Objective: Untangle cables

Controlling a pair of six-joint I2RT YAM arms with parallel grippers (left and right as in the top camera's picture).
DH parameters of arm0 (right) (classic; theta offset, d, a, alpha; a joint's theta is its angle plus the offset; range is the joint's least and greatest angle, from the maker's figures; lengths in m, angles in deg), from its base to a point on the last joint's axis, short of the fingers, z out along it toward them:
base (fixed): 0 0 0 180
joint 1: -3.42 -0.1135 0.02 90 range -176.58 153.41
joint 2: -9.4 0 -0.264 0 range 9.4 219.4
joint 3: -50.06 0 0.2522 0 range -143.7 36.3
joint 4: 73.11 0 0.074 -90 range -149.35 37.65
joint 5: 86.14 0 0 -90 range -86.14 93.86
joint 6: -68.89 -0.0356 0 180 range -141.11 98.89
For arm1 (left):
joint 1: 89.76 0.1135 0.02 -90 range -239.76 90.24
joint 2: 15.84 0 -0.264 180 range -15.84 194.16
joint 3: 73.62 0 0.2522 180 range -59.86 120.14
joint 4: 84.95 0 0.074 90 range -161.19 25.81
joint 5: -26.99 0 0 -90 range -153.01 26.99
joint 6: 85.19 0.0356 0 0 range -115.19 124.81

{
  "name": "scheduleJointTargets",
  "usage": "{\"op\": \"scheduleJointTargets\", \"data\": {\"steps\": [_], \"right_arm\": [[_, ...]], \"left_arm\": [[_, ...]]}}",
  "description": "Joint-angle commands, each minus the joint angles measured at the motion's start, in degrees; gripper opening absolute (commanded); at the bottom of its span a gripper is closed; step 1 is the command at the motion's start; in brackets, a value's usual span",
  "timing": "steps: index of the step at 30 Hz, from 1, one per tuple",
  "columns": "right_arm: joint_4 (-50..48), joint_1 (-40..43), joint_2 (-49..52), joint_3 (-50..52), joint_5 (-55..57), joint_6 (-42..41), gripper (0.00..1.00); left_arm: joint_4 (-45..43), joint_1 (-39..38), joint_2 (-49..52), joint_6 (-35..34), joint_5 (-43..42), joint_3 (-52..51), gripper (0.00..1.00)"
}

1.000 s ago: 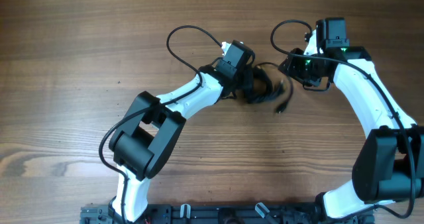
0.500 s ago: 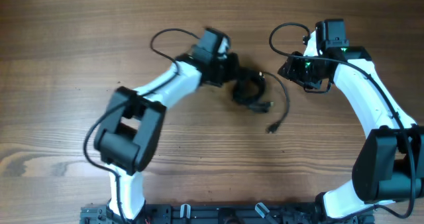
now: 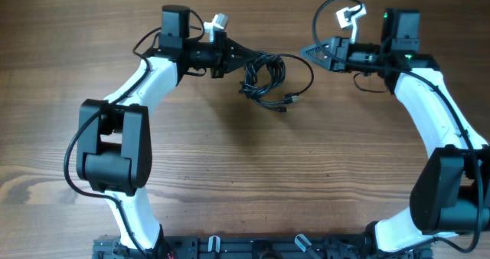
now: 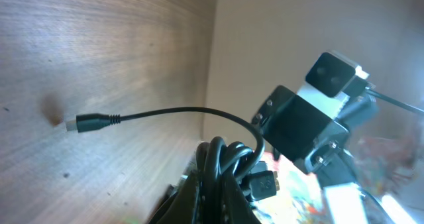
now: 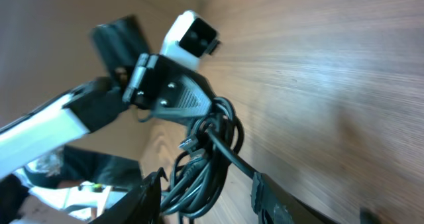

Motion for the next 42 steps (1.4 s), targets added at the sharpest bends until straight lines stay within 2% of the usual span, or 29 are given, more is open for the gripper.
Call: {"op": "scheduleJointTargets", "data": {"steps": [1, 2, 4, 7, 9, 10, 12, 14, 17, 18, 21, 23, 25, 32, 37, 39, 42], "right_arm": [[-1.42, 0.42, -0.81, -0.92, -6.43, -1.57, 0.46], [-1.27, -0.22, -0.81, -0.92, -6.38, -1.55, 0.46], [-1.07, -1.77, -0.81, -0.92, -4.42, -2.47, 0.46], [3.21, -4.87, -0.81, -0.92, 8.85, -7.61, 0.42], [5.92, -7.54, -0.81, -0.92, 16.59, -10.62, 0.41], [6.01, -8.83, -0.81, -0.92, 17.64, -10.62, 0.4], [6.03, -10.91, -0.81, -0.92, 19.85, -11.63, 0.4], [6.12, -12.04, -0.81, -0.92, 20.76, -11.91, 0.4], [10.91, -12.13, -0.81, -0.92, 27.91, -16.74, 0.36], [14.45, -12.04, -0.81, -0.92, 33.4, -18.71, 0.36], [21.64, -11.3, -0.81, -0.92, 42.49, -19.15, 0.36], [25.18, -10.19, -0.81, -0.92, 46.03, -19.1, 0.36], [27.04, -9.18, -0.81, -0.92, 47.39, -18.86, 0.36], [28.79, -9.14, -0.83, -0.92, 46.8, -12.87, 0.37], [29.14, -10.8, -0.83, -0.92, 42.07, -6.29, 0.4], [28.94, -13.79, -0.83, -0.96, 41.99, -5.4, 0.44], [28.06, -18.03, -0.83, -2.71, 32.87, -0.72, 0.46]], "left_arm": [[-2.47, 1.01, -2.12, -4.9, -7.63, 0.55, 0.04], [-4.31, 0.98, -2.12, -7.15, -8.11, 0.55, 0.04], [-9.55, 0.98, -2.12, -16.28, -8.17, 0.55, 0.04], [-16.87, 0.98, -2.12, -35.01, -6.69, 0.55, 0.04], [-18.38, 0.98, -2.12, -47.52, -5.42, 0.55, 0.04], [-18.36, 0.81, -2.12, -51.17, -4.92, 0.55, 0.04], [-18.34, 0.39, -2.12, -53.75, -4.04, 0.55, 0.04], [-16.46, 0.02, -2.12, -53.64, -3.61, 0.55, 0.04], [-3.54, -0.33, -2.12, -51.95, -2.64, 0.52, 0.04], [3.78, -0.46, -2.12, -50.47, -1.27, 0.44, 0.04], [34.42, -0.5, -2.1, -45.57, 11.45, 0.44, 0.04], [47.04, -0.5, -2.1, -45.62, 22.51, 0.44, 0.04], [53.4, -0.5, -2.1, -45.62, 29.88, 0.44, 0.04], [64.41, -0.5, -2.12, -45.7, 49.48, 0.44, 0.06], [69.05, -0.5, -2.12, -47.87, 49.59, 0.44, 0.04], [71.95, -0.5, -2.12, -49.53, 50.23, 0.44, 0.09], [71.87, -0.5, -2.12, -49.62, 51.23, 0.44, 0.09]]}}
